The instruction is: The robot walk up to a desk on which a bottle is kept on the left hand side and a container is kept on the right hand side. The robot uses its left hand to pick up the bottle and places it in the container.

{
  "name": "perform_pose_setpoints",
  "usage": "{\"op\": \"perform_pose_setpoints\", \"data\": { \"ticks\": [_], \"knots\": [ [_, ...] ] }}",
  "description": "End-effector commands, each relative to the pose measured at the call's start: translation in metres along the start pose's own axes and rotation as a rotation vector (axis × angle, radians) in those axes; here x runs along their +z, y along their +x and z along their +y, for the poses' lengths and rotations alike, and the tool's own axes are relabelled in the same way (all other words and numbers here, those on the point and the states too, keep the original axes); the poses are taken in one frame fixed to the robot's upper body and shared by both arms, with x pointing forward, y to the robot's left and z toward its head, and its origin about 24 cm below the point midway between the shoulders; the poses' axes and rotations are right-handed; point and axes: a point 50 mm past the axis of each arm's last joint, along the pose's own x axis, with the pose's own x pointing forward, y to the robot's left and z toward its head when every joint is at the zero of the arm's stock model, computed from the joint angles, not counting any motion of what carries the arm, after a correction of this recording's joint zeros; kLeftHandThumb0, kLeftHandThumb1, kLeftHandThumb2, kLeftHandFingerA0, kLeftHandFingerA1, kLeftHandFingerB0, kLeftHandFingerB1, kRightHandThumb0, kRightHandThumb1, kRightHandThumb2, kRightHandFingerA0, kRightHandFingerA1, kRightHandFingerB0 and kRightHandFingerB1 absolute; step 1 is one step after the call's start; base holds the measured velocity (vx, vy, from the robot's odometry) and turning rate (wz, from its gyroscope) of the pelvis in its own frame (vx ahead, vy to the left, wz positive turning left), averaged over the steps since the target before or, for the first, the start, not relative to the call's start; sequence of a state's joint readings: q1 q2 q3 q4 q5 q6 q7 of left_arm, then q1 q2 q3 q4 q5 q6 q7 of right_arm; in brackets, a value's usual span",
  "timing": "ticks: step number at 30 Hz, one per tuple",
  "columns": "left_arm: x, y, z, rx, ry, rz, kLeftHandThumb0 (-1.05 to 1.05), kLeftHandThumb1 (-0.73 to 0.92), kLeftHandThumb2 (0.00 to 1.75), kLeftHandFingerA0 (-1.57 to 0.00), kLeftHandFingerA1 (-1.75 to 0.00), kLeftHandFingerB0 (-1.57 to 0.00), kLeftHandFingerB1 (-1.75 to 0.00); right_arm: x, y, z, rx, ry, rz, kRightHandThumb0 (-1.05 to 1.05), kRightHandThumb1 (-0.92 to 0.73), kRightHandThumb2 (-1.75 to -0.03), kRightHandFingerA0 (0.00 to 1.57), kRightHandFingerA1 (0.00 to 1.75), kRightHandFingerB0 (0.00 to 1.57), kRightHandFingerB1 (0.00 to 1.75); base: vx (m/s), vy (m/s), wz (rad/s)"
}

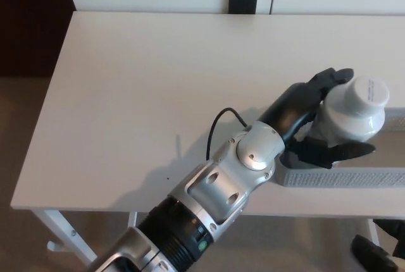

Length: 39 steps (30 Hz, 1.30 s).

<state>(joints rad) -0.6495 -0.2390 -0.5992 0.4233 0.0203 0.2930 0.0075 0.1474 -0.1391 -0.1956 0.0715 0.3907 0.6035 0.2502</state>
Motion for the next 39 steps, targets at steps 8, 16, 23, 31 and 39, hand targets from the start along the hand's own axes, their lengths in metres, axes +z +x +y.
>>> {"op": "perform_pose_setpoints", "data": {
  "ticks": [8, 16, 23, 31, 39],
  "knots": [
    [0.046, -0.002, 0.035, -0.034, -0.036, -0.114, -1.04, 0.61, 0.60, 0.00, 0.00, 0.00, 0.00, 0.008, 0.001, -0.003, 0.120, -0.412, 0.001, 1.05, 0.73, -0.68, 0.00, 0.17, 0.00, 0.10, 0.00, 0.000, 0.00],
    [0.074, -0.018, 0.083, 0.013, 0.054, -0.187, -1.01, 0.63, 0.61, 0.00, 0.00, 0.00, 0.00, 0.009, 0.001, -0.001, 0.138, -0.431, -0.006, 1.05, 0.73, -0.67, 0.00, 0.13, 0.00, 0.07, 0.00, 0.000, 0.00],
    [0.135, -0.061, 0.154, 0.106, 0.150, -0.380, -0.92, 0.49, 0.84, 0.00, 0.00, 0.00, 0.00, 0.010, 0.002, -0.005, 0.138, -0.424, 0.002, 1.05, 0.73, -0.68, 0.00, 0.19, 0.00, 0.14, 0.00, 0.000, 0.00],
    [0.184, -0.155, 0.207, 0.157, 0.173, -0.530, -0.96, 0.57, 0.58, 0.00, 0.00, 0.00, 0.00, 0.011, 0.002, -0.003, 0.128, -0.430, -0.005, 0.89, 0.73, -0.17, 0.00, 0.00, 0.00, 0.00, 0.00, 0.000, 0.00],
    [0.139, -0.269, 0.226, 0.311, 0.248, -0.498, -0.93, 0.42, 0.63, 0.00, 0.00, 0.00, 0.00, 0.008, -0.003, -0.014, 0.120, -0.442, 0.012, 0.81, 0.73, -0.54, 0.00, 0.00, 0.00, 0.00, 0.00, 0.000, 0.00]
  ]
}}
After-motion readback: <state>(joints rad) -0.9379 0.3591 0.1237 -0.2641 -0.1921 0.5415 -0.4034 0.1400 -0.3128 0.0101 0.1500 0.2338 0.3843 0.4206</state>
